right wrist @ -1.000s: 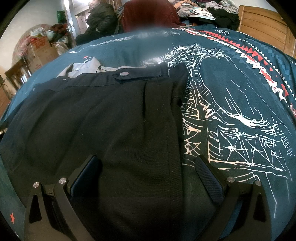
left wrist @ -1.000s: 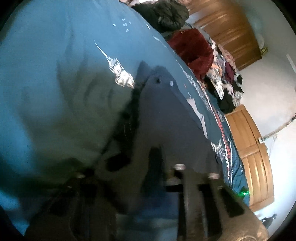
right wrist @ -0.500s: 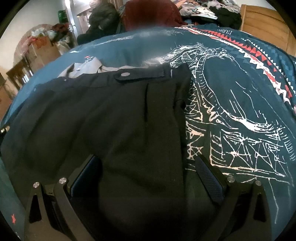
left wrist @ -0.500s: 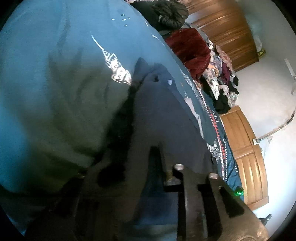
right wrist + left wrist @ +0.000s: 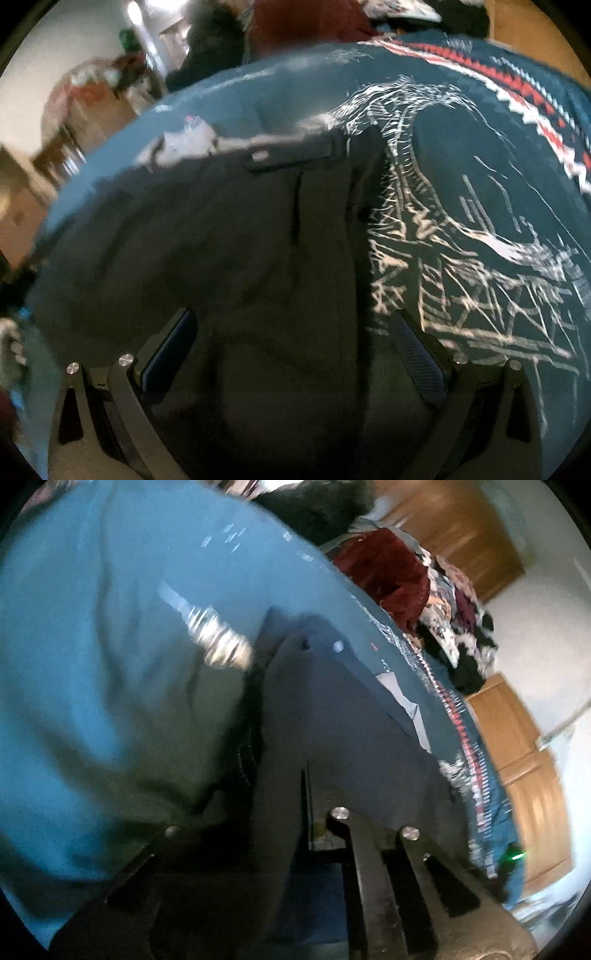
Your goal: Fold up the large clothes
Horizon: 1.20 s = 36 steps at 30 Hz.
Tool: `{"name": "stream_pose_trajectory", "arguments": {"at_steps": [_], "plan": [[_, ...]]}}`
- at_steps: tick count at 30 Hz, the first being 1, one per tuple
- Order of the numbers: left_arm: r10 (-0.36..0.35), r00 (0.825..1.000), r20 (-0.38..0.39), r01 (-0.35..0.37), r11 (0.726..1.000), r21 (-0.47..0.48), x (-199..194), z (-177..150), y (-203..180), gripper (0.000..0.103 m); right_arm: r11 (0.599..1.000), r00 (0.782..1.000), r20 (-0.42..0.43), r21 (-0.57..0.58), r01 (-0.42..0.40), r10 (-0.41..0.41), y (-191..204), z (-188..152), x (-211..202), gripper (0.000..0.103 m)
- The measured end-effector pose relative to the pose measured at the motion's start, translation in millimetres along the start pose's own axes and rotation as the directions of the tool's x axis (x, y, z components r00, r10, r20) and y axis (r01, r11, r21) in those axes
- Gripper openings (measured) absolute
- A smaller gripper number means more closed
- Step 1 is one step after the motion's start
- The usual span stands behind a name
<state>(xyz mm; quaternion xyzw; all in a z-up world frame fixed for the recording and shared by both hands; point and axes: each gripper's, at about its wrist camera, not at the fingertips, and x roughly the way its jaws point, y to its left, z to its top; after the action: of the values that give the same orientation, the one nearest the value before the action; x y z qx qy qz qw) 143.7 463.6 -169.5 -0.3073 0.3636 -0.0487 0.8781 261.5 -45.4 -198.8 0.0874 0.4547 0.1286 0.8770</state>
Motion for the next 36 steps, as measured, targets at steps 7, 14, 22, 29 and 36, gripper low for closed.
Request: {"name": "stream_pose_trajectory", "arguments": {"at_steps": [7,14,22,29,36], "plan": [[0.004,0.991,0.135,-0.048,0.947,0.318,-22.3,-0.6,-98.2,0.009,0.975,0.975,0.128,0.101,-0.197,0.184,-6.4,13.8,-87.0,0.103],[-0.091,0.988,0.126,0.0,0.811,0.585,-13.7,-41.7,-191.8,0.009,0.834,0.834,-0.037,-0.013,-0.551,0.55,112.8,124.1,-54.7,0.103],[-0.099,0.994,-0.042,0.101,0.724,0.682,23.5,-87.3,-229.5,0.009,0.874,0.829,-0.286,0.078,-0.48,0.481,144.4,167.2,82.6,0.089],[-0.14,0.978,-0.156,0.209,0.682,0.701,37.6,-107.5,-254.3,0.01,0.805,0.814,-0.07,0.222,-0.551,0.576,33.6,115.4,46.3,0.017],[-0.196,0.96,-0.198,0.279,0.647,0.71,41.0,-117.7,-271.3,0.011,0.65,0.72,0.036,0.402,-0.645,0.693,-25.1,70.1,30.1,0.084]]}}
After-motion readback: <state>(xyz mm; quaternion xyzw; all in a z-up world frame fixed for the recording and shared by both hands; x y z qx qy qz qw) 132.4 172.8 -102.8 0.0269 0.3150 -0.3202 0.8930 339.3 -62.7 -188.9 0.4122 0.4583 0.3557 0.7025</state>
